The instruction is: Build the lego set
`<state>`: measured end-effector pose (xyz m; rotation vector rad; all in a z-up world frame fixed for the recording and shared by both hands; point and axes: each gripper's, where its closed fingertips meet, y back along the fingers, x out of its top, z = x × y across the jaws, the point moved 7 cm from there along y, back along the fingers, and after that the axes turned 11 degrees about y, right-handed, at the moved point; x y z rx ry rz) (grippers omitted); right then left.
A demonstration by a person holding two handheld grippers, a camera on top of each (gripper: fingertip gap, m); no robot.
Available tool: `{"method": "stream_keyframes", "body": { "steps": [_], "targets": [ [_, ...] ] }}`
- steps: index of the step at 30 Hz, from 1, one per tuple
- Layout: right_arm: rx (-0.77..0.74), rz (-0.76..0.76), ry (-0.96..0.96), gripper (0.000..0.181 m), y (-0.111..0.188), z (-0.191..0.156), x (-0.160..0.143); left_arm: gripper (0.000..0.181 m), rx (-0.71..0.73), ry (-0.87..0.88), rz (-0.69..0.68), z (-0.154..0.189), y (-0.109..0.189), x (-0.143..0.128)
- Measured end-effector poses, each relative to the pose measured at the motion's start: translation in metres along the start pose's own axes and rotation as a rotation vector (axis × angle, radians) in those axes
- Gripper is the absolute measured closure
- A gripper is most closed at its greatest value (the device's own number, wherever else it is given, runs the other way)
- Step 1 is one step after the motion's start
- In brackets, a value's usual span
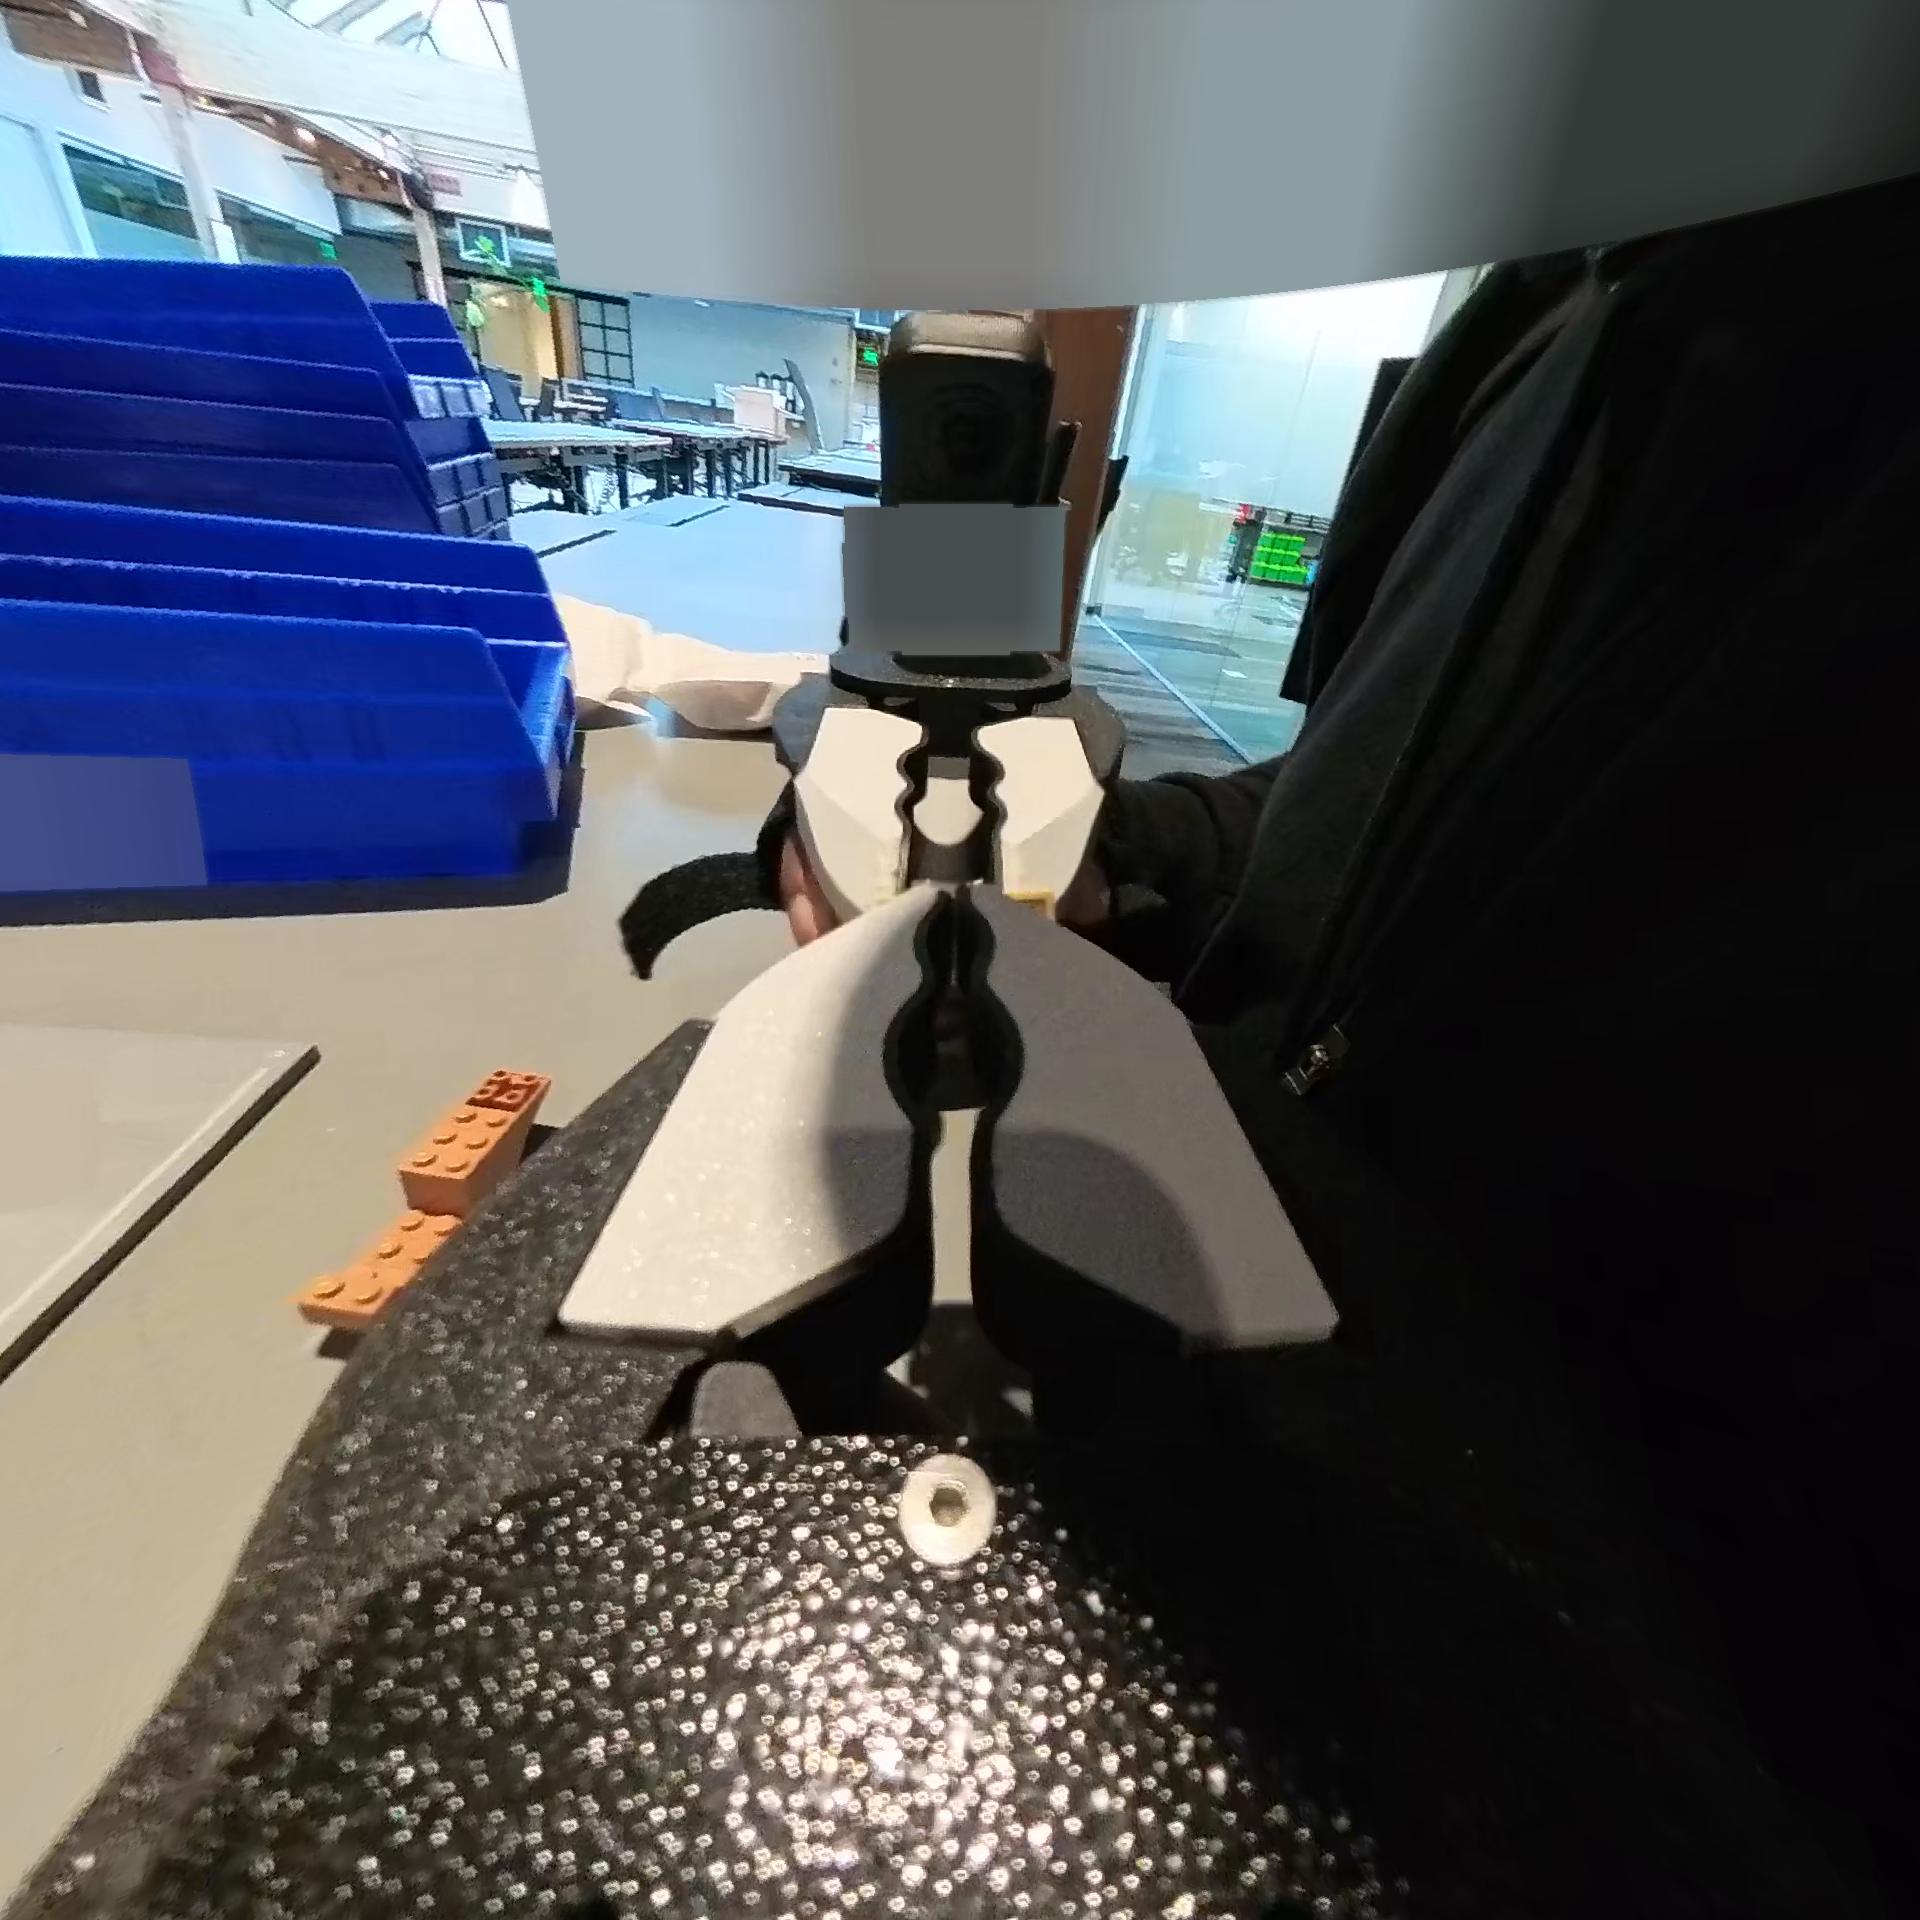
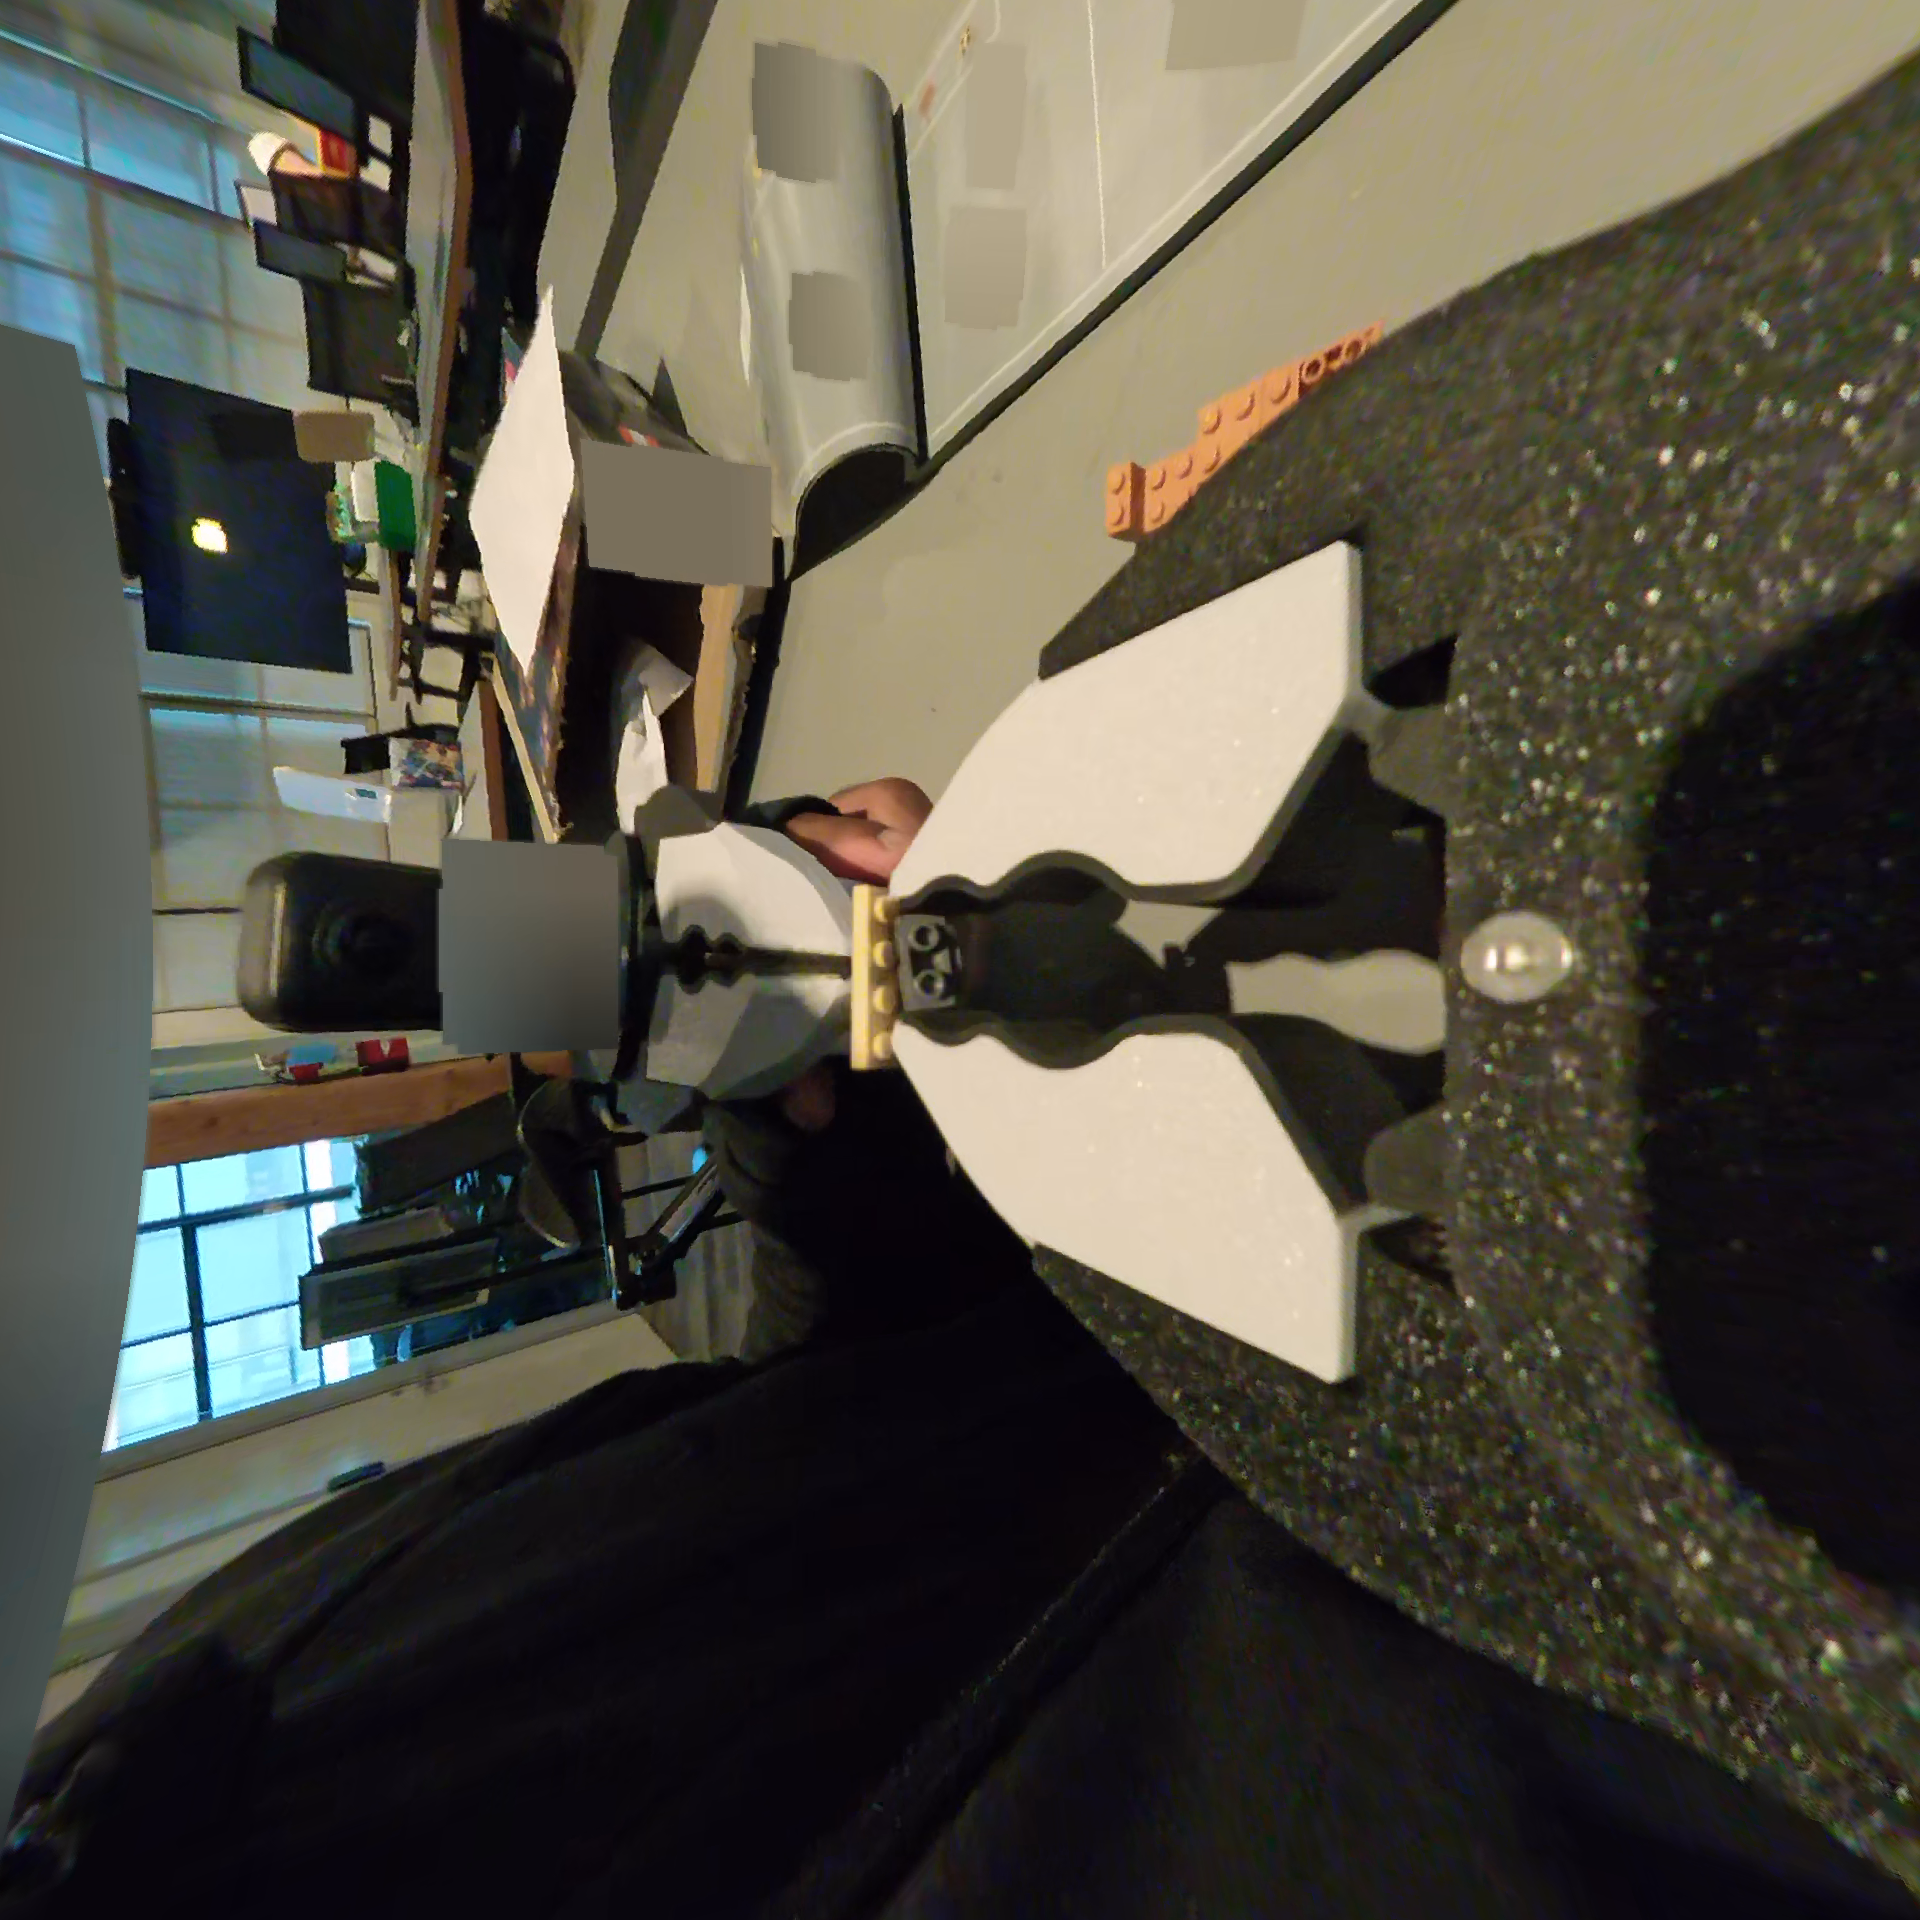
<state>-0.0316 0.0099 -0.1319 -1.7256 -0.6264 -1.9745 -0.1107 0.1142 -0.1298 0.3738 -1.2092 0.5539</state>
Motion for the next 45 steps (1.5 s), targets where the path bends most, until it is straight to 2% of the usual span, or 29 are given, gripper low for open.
{"method": "stream_keyframes", "body": {
  "steps": [6,15,21,33,38,45],
  "targets": [
    [-0.013,0.017,-0.027,0.165,0.002,0.004,0.000,0.181,0.011,0.011,-0.001,-0.003,0.000,0.001],
    [-0.046,-0.071,-0.022,0.165,0.001,0.005,-0.004,0.181,0.085,-0.028,-0.073,-0.004,0.001,-0.003],
    [-0.070,-0.316,-0.010,0.166,-0.004,0.001,-0.015,0.181,0.141,-0.038,-0.228,-0.006,-0.002,-0.013],
    [-0.050,-0.658,-0.045,0.165,-0.017,-0.002,-0.044,0.181,0.241,-0.009,-0.580,-0.019,-0.007,-0.040],
    [-0.033,-0.679,-0.066,0.165,-0.021,0.000,-0.045,0.181,0.307,0.003,-0.703,-0.026,-0.006,-0.049],
    [-0.026,-0.695,-0.072,0.165,-0.023,0.002,-0.047,0.181,0.300,-0.016,-0.722,-0.027,-0.005,-0.051]
  ]
}}
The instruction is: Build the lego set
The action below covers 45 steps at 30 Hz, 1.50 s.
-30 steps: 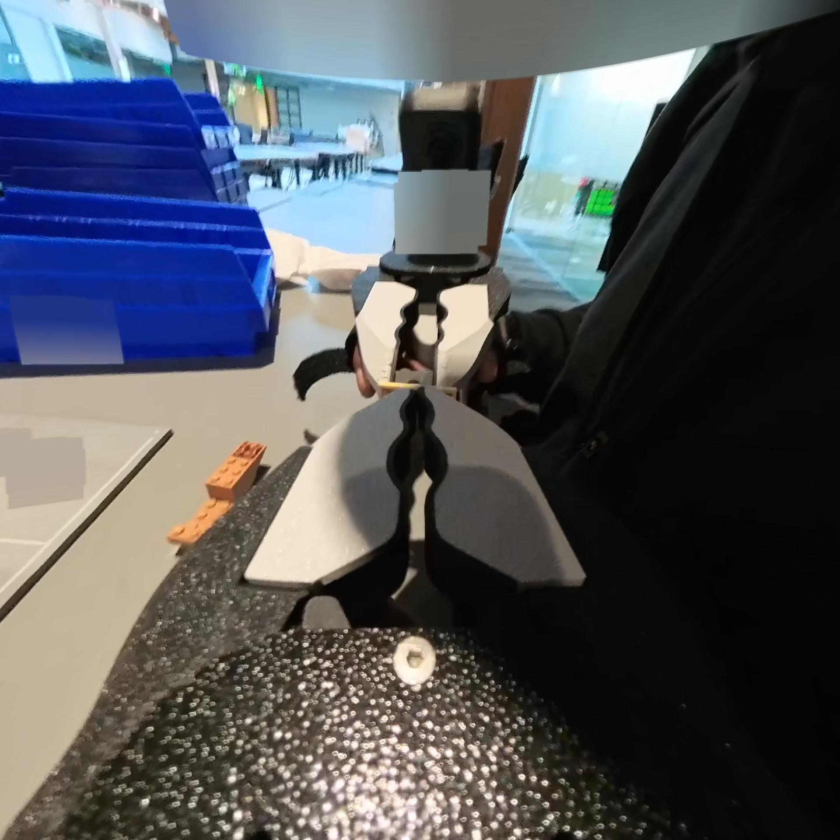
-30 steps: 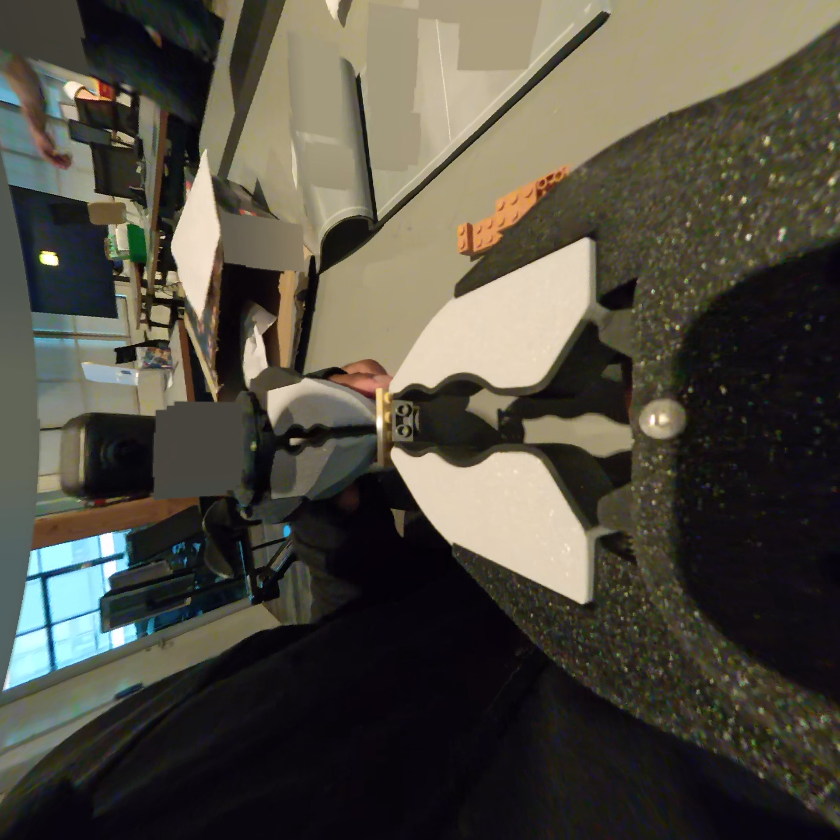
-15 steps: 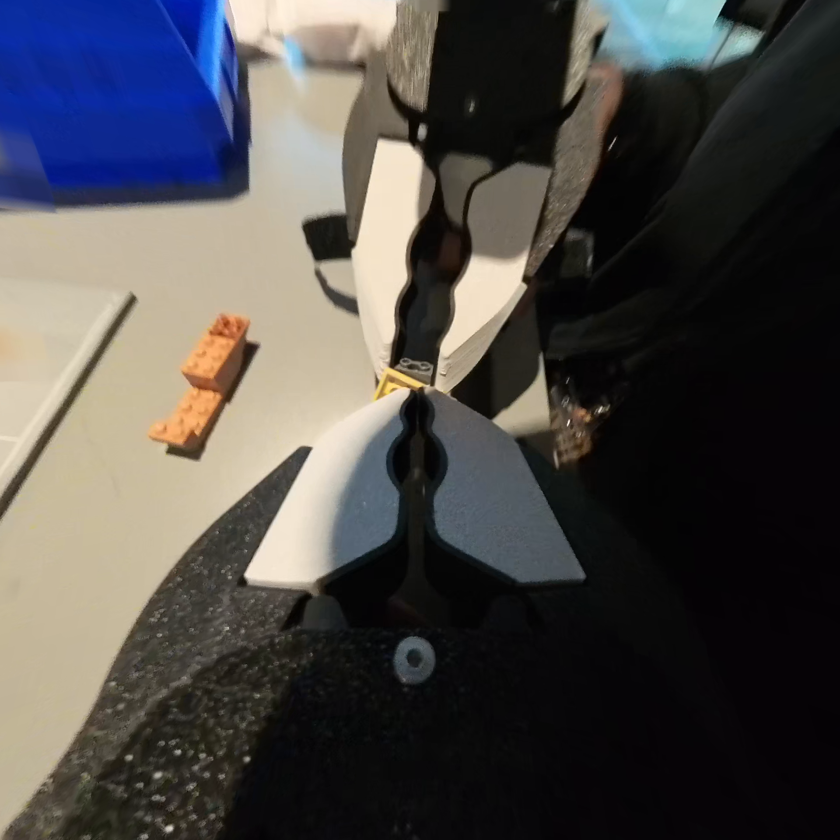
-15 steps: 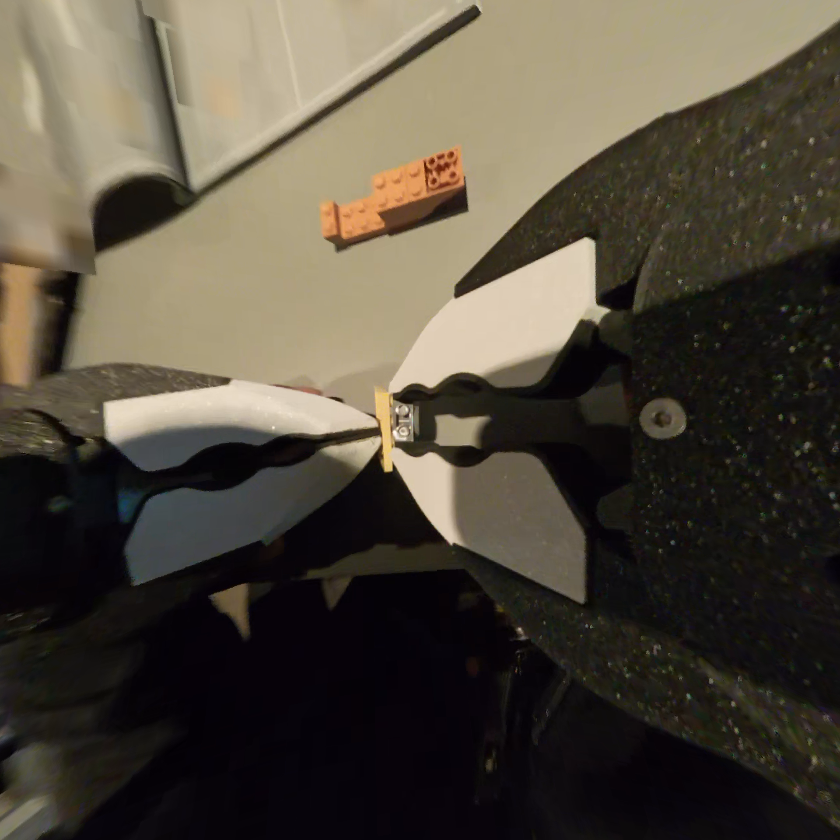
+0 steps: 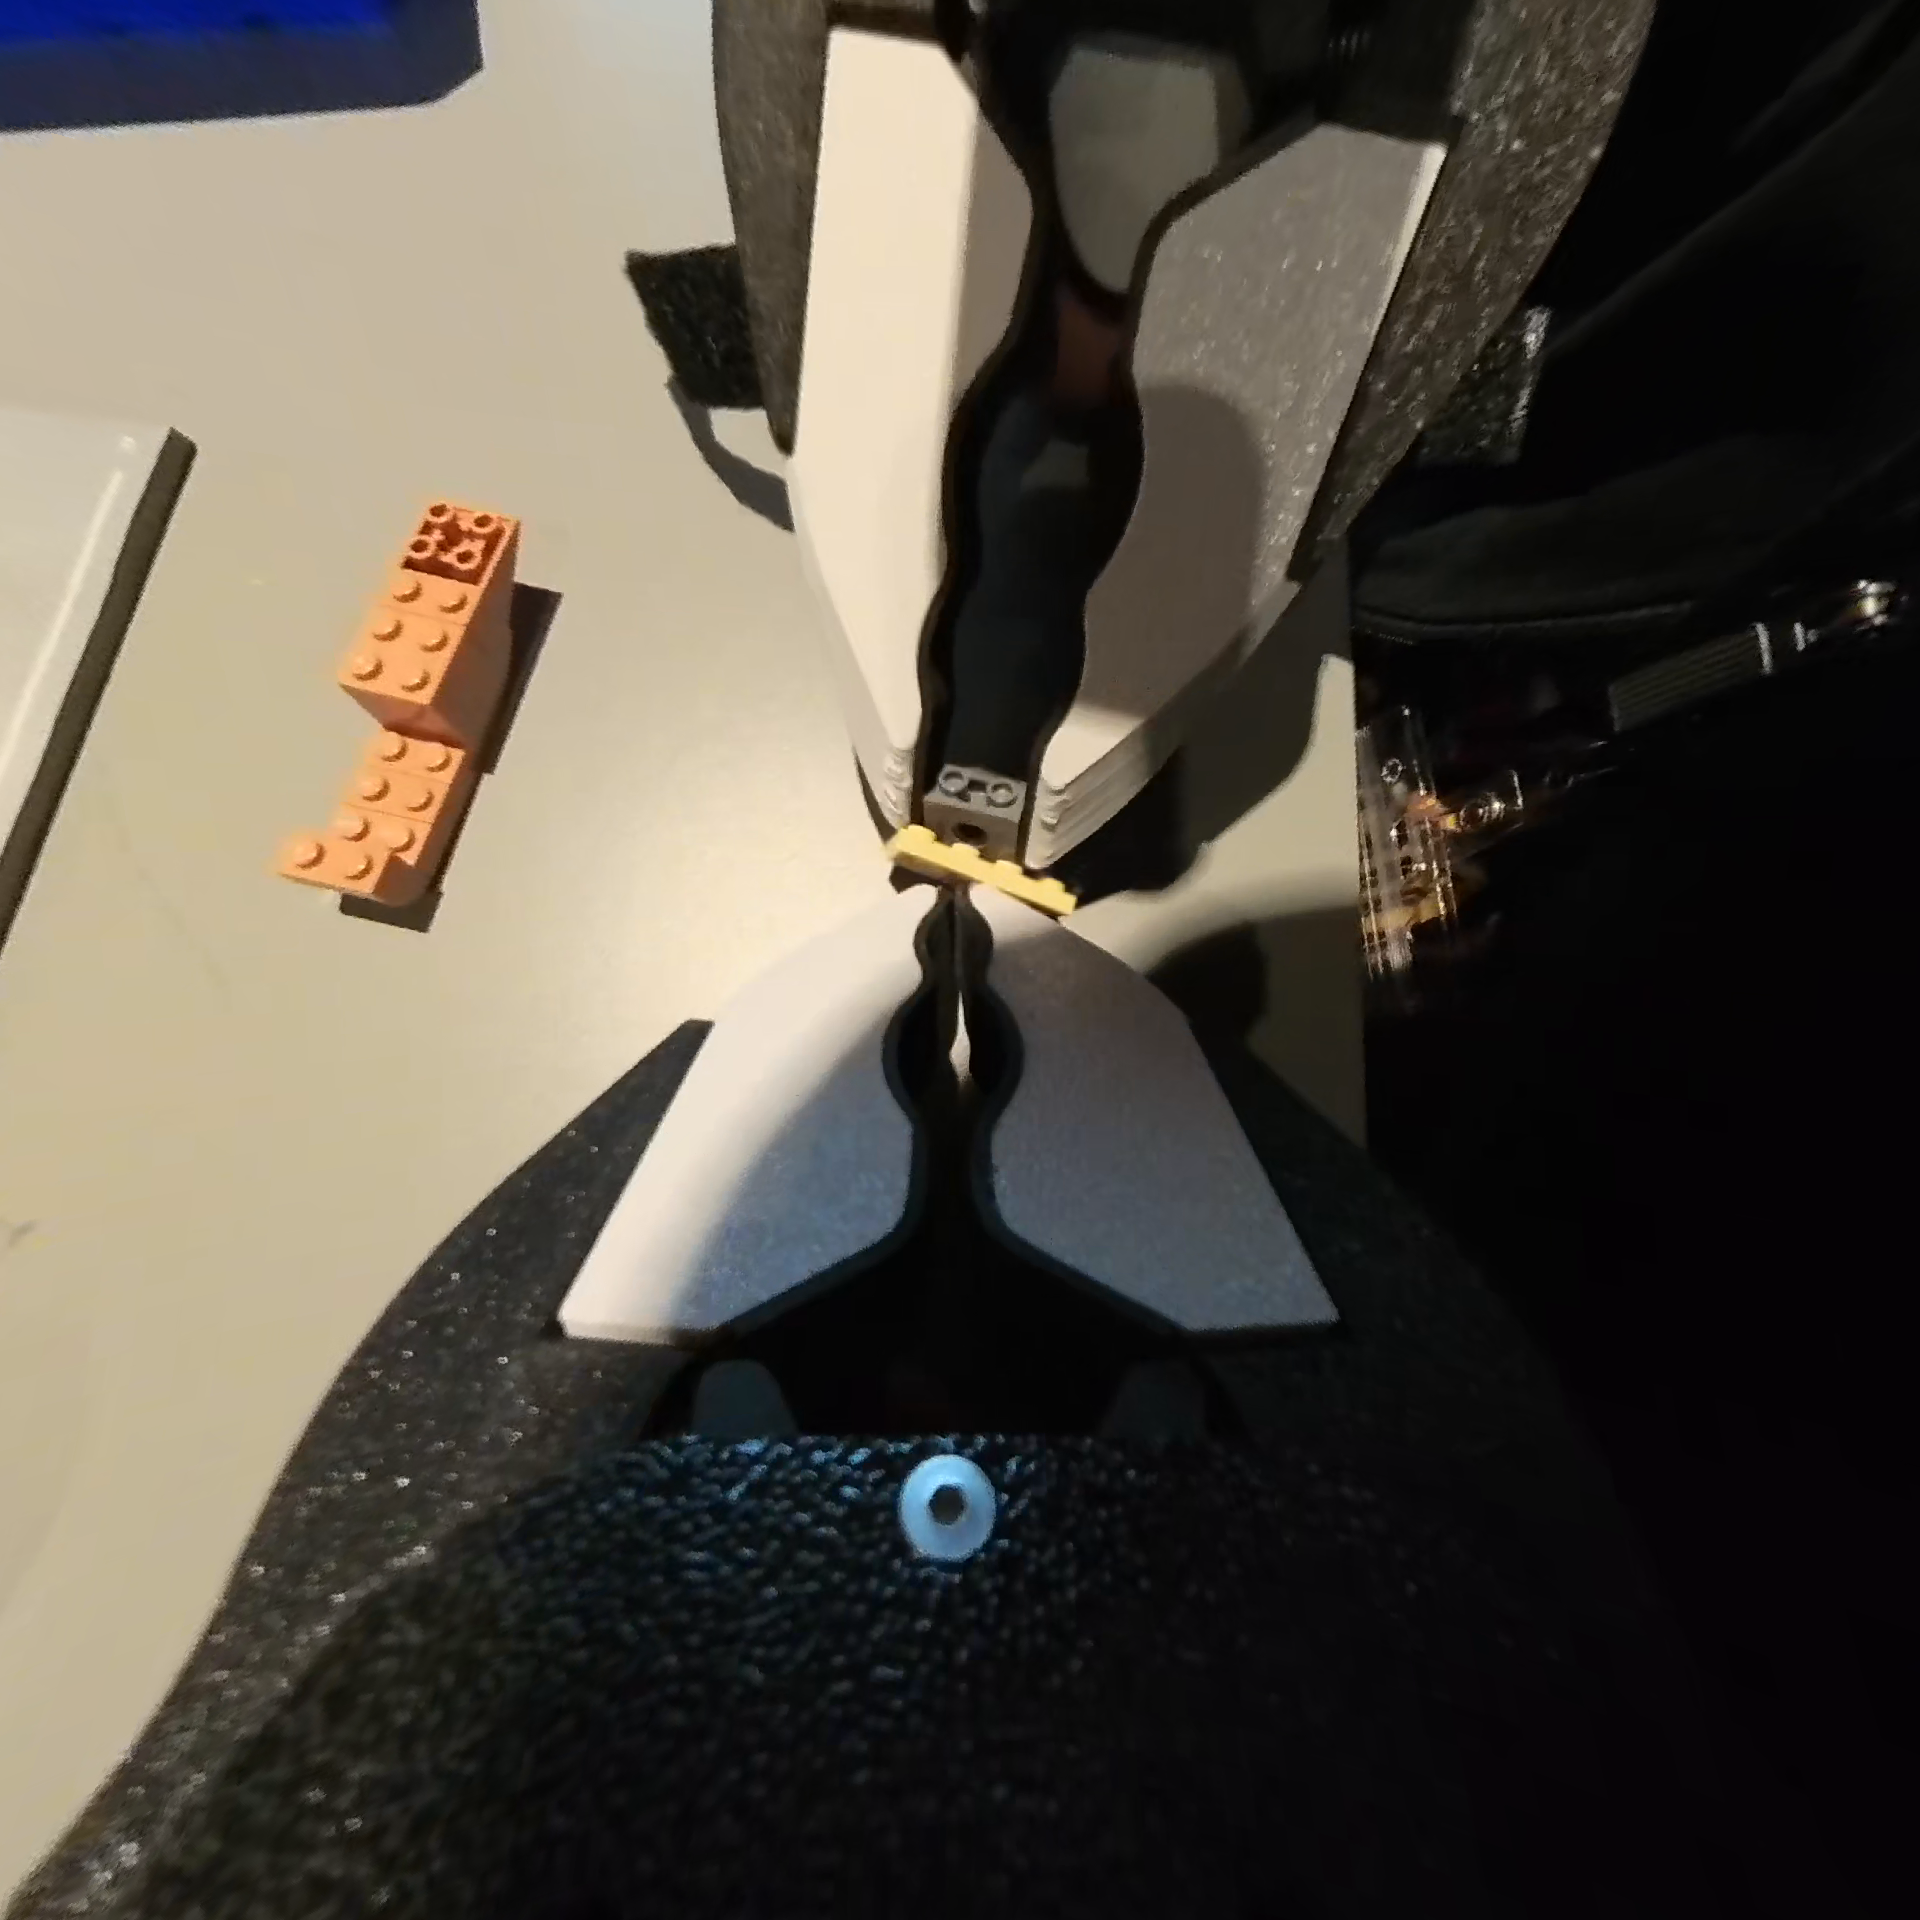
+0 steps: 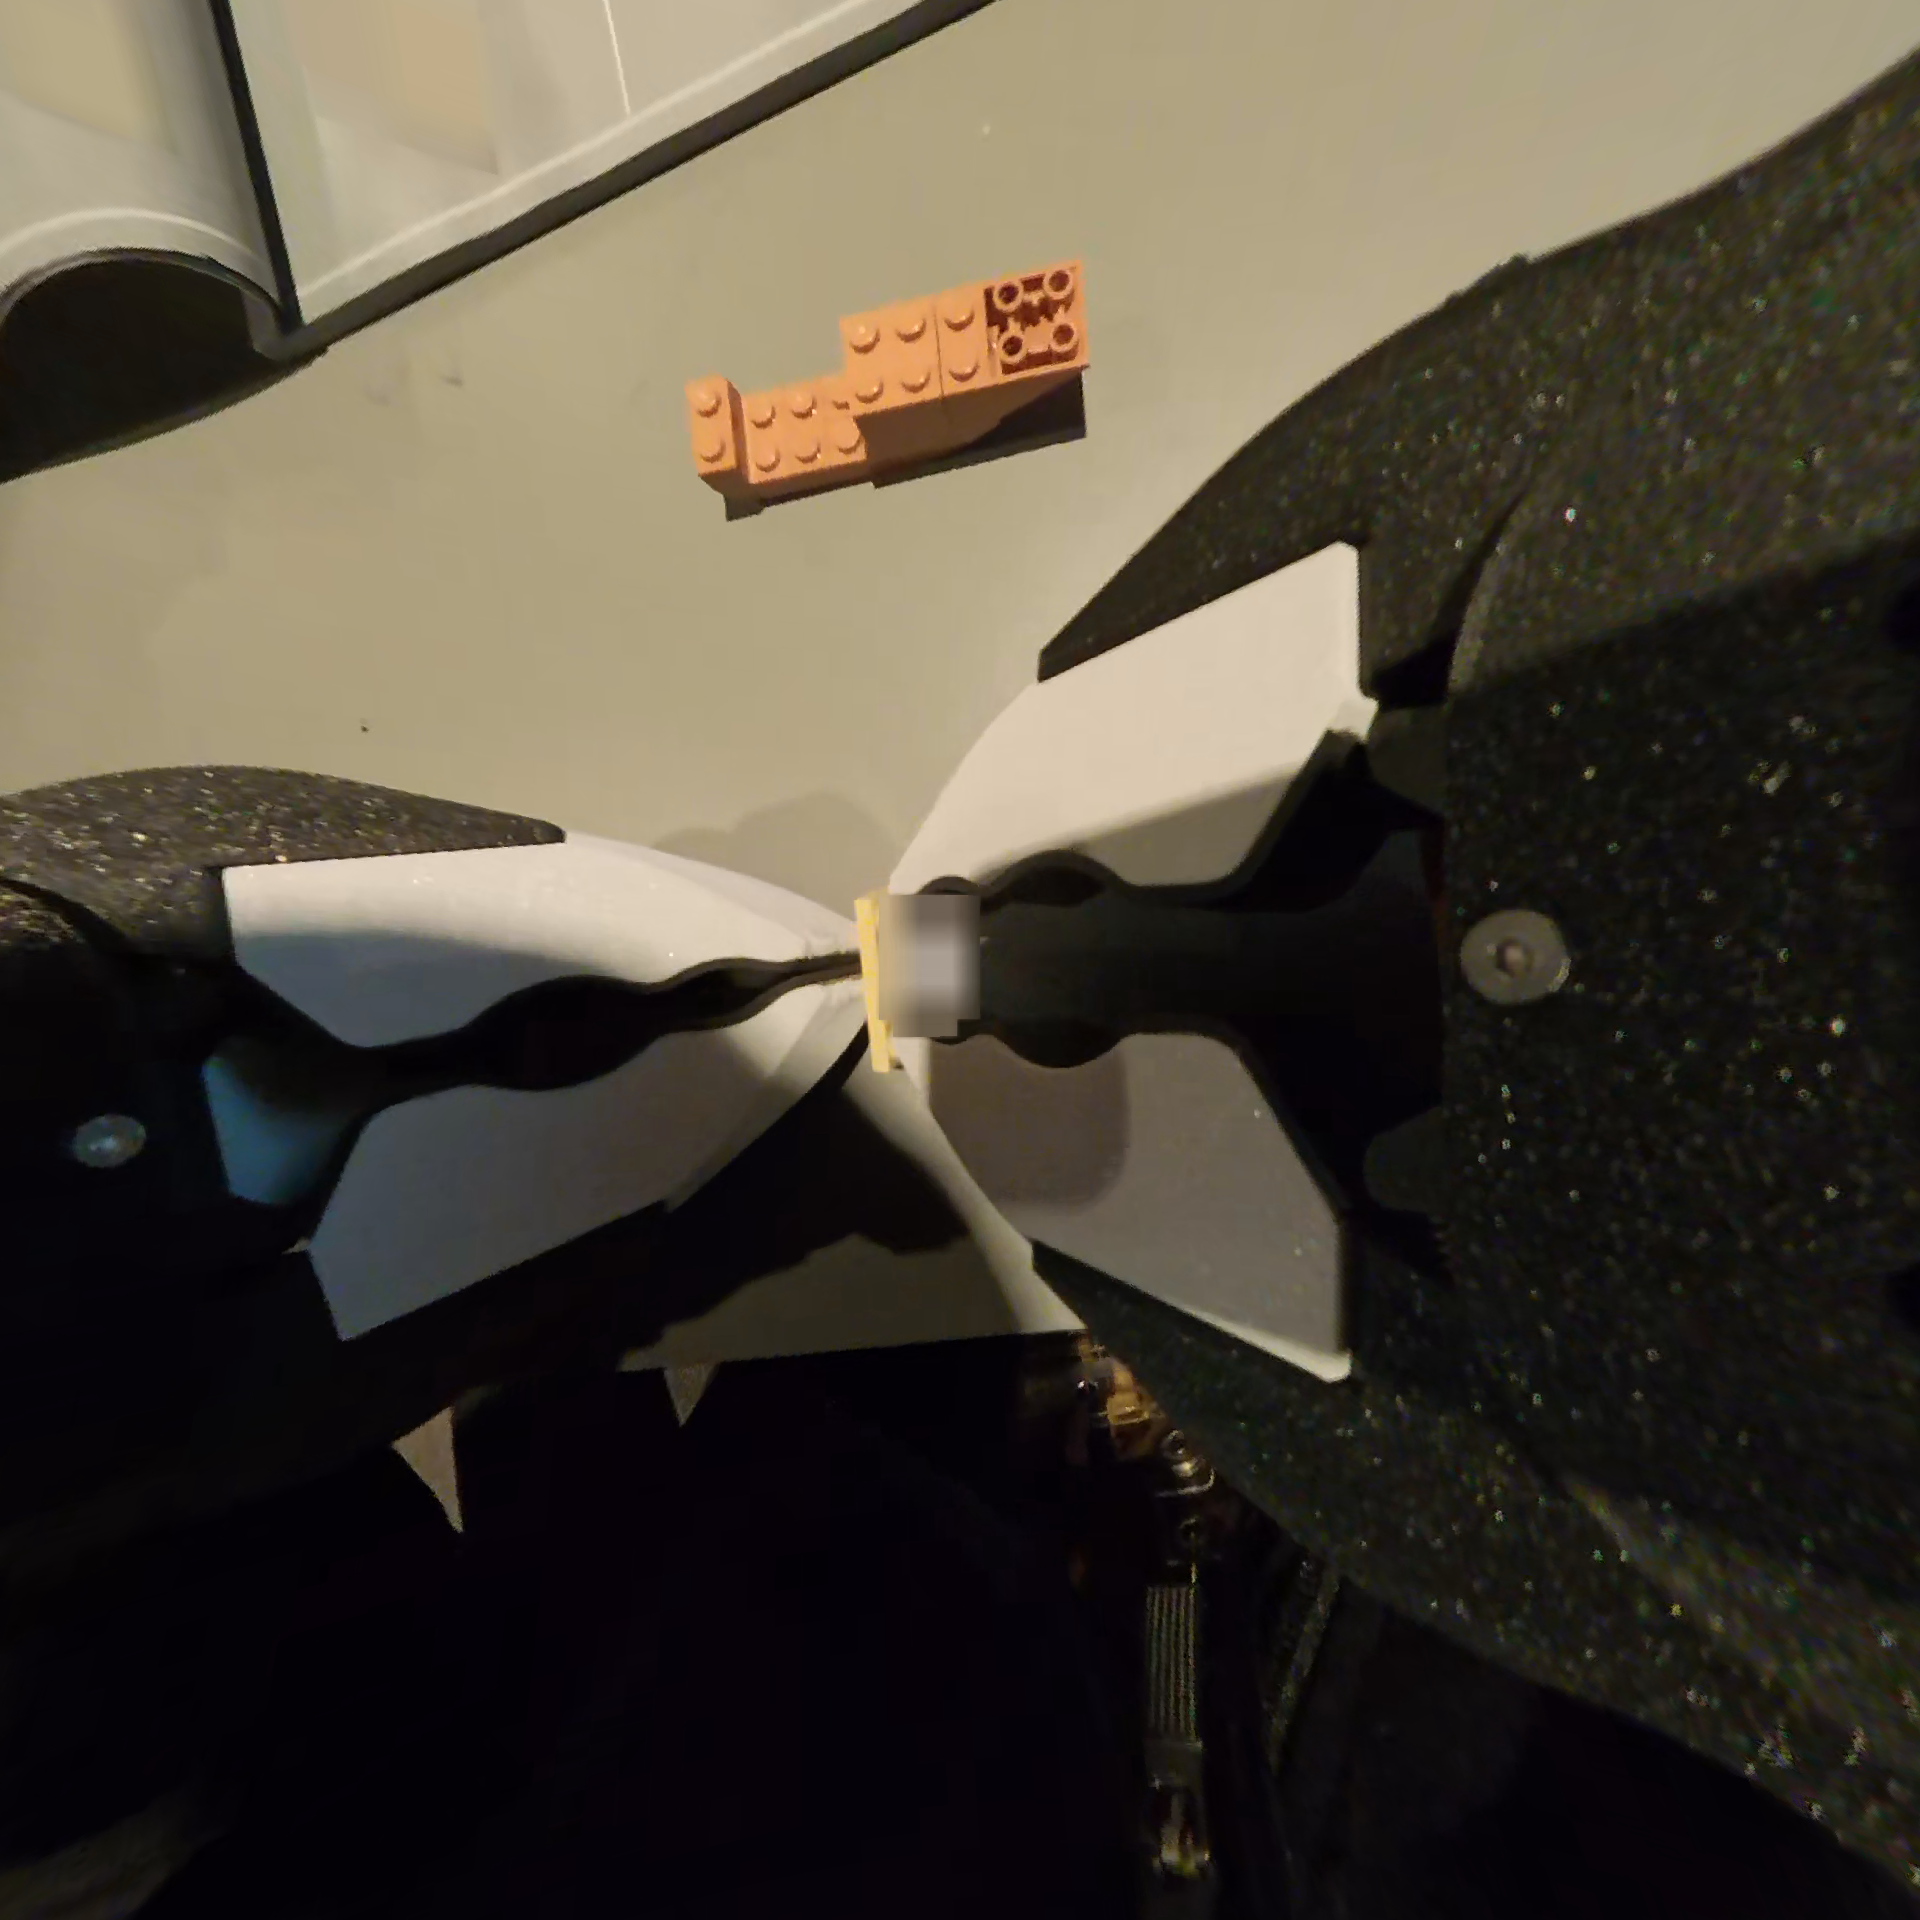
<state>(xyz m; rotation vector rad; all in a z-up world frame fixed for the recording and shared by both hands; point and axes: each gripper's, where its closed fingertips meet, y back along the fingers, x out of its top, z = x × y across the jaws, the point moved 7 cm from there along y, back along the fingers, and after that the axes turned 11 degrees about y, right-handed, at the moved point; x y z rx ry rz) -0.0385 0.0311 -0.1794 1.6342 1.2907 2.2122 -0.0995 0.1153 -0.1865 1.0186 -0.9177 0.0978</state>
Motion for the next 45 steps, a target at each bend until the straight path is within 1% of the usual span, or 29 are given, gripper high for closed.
{"method": "stream_keyframes", "body": {
  "steps": [5,10,16,19,23,25,36,38,39,43,45],
  "targets": [
    [0.009,-0.005,-0.003,0.164,0.000,0.002,-0.001,0.181,0.047,-0.063,-0.027,-0.008,0.000,-0.002],
    [0.016,0.005,-0.019,0.165,0.002,0.004,-0.002,0.181,0.001,-0.100,-0.032,-0.011,0.002,-0.003],
    [0.047,0.037,-0.040,0.165,0.005,0.007,-0.003,0.163,-0.024,-0.171,-0.026,-0.011,0.004,-0.004],
    [0.053,0.049,-0.046,0.165,0.006,0.007,-0.003,0.151,-0.045,-0.216,0.008,-0.008,0.007,-0.004],
    [0.059,0.064,-0.048,0.165,0.008,0.006,-0.003,0.142,-0.079,-0.219,0.071,-0.006,0.011,-0.001],
    [0.063,0.069,-0.045,0.165,0.008,0.006,-0.003,0.139,-0.097,-0.217,0.081,-0.006,0.011,0.000],
    [0.069,0.089,-0.043,0.165,0.010,0.006,-0.003,0.141,-0.109,-0.227,-0.002,-0.005,-0.001,0.003],
    [0.069,0.090,-0.040,0.165,0.010,0.006,-0.003,0.144,-0.100,-0.230,-0.013,-0.005,-0.002,0.003],
    [0.070,0.089,-0.039,0.165,0.009,0.006,-0.003,0.147,-0.096,-0.232,-0.018,-0.005,-0.003,0.003],
    [0.070,0.092,-0.035,0.165,0.009,0.005,-0.003,0.147,-0.092,-0.236,-0.016,-0.004,-0.005,0.005],
    [0.062,0.115,-0.038,0.165,0.012,0.006,-0.003,0.148,-0.094,-0.225,-0.017,-0.005,-0.006,0.006]
  ]
}}
